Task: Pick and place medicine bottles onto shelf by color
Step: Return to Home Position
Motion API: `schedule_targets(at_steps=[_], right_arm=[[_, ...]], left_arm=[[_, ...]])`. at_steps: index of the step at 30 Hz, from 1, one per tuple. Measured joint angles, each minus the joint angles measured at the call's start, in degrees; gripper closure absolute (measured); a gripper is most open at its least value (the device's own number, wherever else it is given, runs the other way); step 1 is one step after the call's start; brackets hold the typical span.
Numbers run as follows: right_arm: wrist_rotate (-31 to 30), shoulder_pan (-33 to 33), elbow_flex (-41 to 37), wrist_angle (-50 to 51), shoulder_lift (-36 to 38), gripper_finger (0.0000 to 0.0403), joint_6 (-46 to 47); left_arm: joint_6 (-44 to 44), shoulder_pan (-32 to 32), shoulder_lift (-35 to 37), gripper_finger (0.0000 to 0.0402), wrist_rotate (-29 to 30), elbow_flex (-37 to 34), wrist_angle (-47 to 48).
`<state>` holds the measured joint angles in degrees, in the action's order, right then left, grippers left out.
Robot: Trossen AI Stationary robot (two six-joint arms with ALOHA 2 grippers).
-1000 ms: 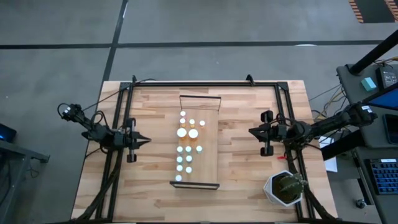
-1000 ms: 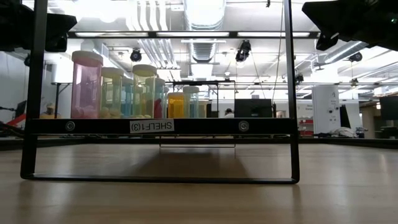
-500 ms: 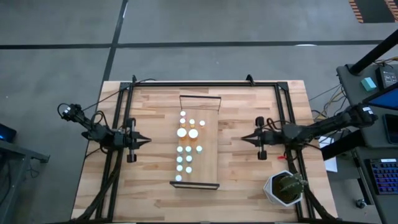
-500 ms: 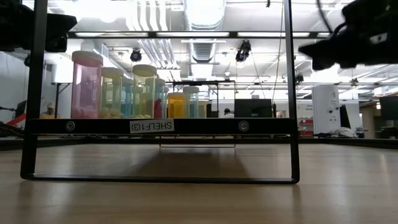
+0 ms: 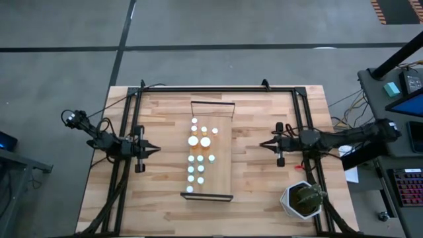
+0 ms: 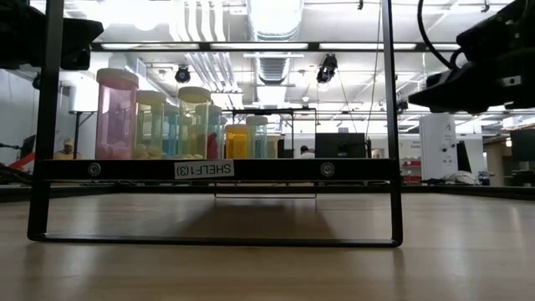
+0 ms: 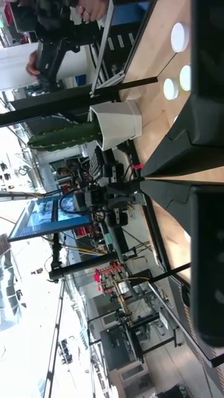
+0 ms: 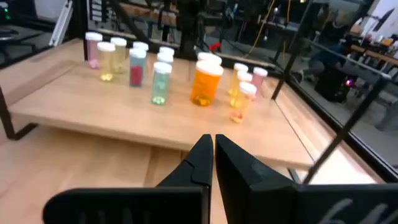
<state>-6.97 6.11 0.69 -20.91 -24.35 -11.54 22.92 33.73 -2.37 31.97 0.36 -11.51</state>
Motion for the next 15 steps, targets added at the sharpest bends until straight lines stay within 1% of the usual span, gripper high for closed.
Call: schedule_targets(at_steps=[5, 8, 12, 15], right_arm=[[0.0, -0.2, 0.0, 12.1, 12.3, 0.0394, -2.3], [0.1, -0.2, 0.0, 18.8, 18.5, 0.0394, -4.3], [0.8, -0.1, 0.1, 19.4, 23.5, 0.0394, -6.2], [0.6, -0.1, 0.0, 18.8, 24.3, 0.0394, -6.3]], left_arm=[[0.0, 0.0, -0.4, 0.04, 0.0, 0.0, 0.0], [0.0, 0.0, -0.6, 0.04, 0.0, 0.0, 0.0], [0.0, 0.0, -0.6, 0.04, 0.0, 0.0, 0.0], [0.0, 0.0, -0.5, 0.04, 0.0, 0.0, 0.0]])
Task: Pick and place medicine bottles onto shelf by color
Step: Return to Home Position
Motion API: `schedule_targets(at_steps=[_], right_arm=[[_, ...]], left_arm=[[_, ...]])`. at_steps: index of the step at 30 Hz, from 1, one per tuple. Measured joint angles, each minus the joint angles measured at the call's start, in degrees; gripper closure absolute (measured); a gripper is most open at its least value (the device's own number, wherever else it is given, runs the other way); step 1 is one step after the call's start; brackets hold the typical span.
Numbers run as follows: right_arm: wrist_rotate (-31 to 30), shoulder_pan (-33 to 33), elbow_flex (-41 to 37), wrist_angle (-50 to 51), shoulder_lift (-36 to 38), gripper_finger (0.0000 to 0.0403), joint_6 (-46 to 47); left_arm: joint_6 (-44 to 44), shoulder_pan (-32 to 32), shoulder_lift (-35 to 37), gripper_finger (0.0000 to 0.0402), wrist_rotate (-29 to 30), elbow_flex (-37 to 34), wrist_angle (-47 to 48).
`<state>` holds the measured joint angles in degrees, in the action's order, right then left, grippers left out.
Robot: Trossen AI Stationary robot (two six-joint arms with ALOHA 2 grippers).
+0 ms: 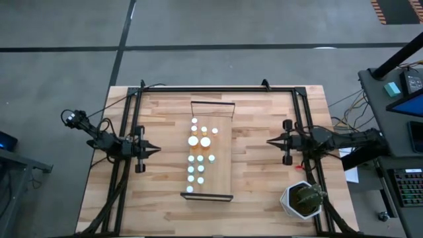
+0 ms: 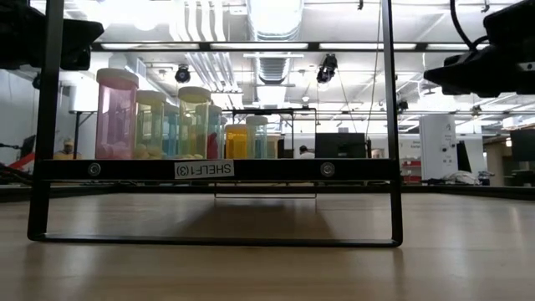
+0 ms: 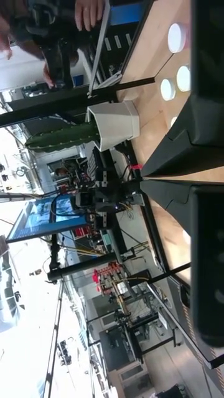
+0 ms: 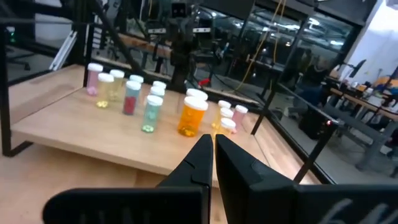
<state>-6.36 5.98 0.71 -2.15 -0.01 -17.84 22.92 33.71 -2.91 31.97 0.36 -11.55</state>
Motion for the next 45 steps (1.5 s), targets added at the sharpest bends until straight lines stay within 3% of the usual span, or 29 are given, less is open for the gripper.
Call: schedule_targets(at_steps=[4, 11, 27, 45], right_arm=[[-0.2, 0.0, 0.0, -1.2, -0.5, 0.0394, 1.9], [-0.2, 0.0, 0.0, -0.8, -2.4, 0.0394, 13.7], [2.3, 0.0, 0.1, 0.2, -7.6, 0.0394, 8.8], [2.2, 0.0, 1.5, -1.0, -7.6, 0.0394, 5.8]], left_arm=[[0.0, 0.0, -0.1, 0.04, 0.0, 0.0, 0.0], [0.0, 0.0, 0.0, 0.04, 0.0, 0.0, 0.0], [0.0, 0.0, -0.1, 0.04, 0.0, 0.0, 0.0], [0.0, 0.0, -0.1, 0.04, 0.0, 0.0, 0.0]])
